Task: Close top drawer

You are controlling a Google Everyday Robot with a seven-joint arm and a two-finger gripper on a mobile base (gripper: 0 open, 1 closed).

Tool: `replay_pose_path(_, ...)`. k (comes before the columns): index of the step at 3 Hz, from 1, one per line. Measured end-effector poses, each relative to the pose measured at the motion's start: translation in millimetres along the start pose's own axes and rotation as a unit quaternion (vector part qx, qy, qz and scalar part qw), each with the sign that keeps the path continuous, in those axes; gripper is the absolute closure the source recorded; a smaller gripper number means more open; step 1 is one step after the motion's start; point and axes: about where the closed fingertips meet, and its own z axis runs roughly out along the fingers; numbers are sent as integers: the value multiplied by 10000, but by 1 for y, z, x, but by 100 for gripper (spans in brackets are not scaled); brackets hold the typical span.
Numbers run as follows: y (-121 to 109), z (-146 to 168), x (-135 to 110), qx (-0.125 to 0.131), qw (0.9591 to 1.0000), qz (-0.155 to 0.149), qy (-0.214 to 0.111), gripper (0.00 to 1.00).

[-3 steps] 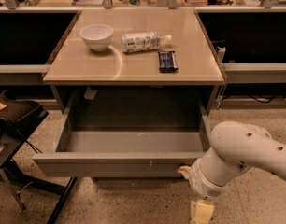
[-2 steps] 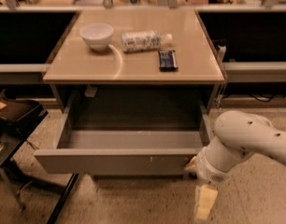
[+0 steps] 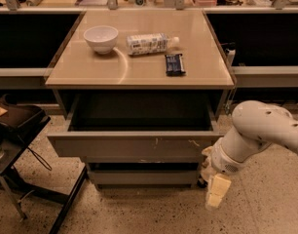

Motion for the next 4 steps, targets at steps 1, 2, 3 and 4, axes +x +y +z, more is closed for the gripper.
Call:
replay_pose_path(1, -1, 1, -3, -28, 10000, -53, 46, 0)
replay_pose_path(2, -31, -18, -35, 104, 9987, -450, 201, 0)
replay_pose_path(3, -41, -23, -46, 97, 9983, -524, 246, 0)
replay_pose_path(4, -69, -40, -65, 209, 9983, -514, 188, 0)
